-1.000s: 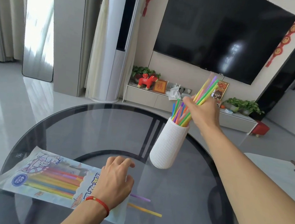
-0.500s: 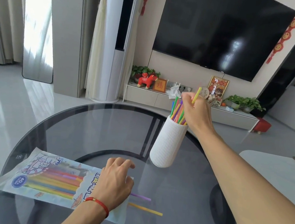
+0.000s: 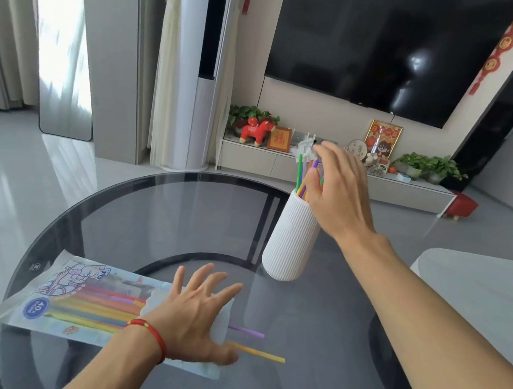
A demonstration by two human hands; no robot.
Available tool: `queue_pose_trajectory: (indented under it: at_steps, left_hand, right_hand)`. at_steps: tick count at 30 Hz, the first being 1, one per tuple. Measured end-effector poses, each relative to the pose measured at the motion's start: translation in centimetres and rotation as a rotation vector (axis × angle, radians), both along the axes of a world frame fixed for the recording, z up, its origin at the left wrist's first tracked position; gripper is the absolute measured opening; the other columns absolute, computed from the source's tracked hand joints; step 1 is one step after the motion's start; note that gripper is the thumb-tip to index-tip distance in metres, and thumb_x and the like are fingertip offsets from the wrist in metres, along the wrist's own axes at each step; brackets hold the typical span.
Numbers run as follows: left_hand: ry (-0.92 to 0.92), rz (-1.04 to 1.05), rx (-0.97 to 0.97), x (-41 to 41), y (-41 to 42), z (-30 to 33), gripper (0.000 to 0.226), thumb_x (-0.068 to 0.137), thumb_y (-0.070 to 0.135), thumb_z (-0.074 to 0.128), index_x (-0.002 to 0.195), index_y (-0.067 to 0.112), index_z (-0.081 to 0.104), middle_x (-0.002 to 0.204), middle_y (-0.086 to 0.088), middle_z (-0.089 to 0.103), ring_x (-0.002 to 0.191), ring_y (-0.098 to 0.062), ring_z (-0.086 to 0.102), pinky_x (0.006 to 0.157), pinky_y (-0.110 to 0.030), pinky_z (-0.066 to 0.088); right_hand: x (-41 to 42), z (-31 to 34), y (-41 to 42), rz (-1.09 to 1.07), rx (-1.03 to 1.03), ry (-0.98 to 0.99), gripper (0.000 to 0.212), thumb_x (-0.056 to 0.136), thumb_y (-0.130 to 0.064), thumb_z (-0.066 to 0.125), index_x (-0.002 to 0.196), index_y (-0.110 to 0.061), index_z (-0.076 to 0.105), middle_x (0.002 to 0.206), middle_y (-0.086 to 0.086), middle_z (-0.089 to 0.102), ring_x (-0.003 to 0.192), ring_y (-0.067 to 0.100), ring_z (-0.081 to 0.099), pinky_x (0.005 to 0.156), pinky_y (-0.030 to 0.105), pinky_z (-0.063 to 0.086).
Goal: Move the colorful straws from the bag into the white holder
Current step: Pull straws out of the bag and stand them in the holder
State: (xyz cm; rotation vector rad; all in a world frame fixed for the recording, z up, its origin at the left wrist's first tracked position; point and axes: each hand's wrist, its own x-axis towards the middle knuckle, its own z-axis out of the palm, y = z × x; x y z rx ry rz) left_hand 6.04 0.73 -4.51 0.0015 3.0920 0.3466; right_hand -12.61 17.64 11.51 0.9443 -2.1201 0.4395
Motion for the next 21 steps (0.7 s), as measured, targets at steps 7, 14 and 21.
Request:
queue_pose_trajectory:
  at_steps: [7,14,21]
  left_hand:
    - [-0.26,-0.067,-0.127,1.4,-1.2,0.9,0.137,0.058,0.074,0.072,0.151,0.036,-0.022,0.166,0.002,-0.001,0.154,-0.022,-0.01,0.118,-0.067,-0.008]
    - [-0.092,-0.048,-0.195,1.5,-0.7,1.6,0.113,0.061,0.06,0.068,0.151,0.022,0.012,0.139,0.006,0.035,0.134,-0.019,0.035,0.118,-0.064,0.015]
    - [0.069,-0.007,-0.144,1.2,-0.2,2.3,0.091,0.059,0.05,0.058,0.141,0.026,0.028,0.123,0.007,0.041,0.112,-0.021,0.046,0.096,-0.044,0.044]
  right_hand:
    - [5.3,-7.2,2.1,0.238,0.022,-0.01,0.008,0.089,-0.004,0.063,0.09,-0.006,0.071,0.086,0.008,0.071,0.077,0.032,0.065,0.069,0.042,0.051]
    - [8.0,-16.0,4.3,-0.048,0.14,-0.854,0.038,0.103,-0.049,0.041,0.079,-0.023,0.057,0.086,-0.003,0.061,0.082,0.024,0.061,0.076,0.043,0.053]
    - [9.5,-16.6,3.2,-0.066,0.205,-0.939,0.043,0.1,-0.053,0.024,0.073,-0.026,0.043,0.081,-0.001,0.057,0.078,0.028,0.054,0.072,0.042,0.045]
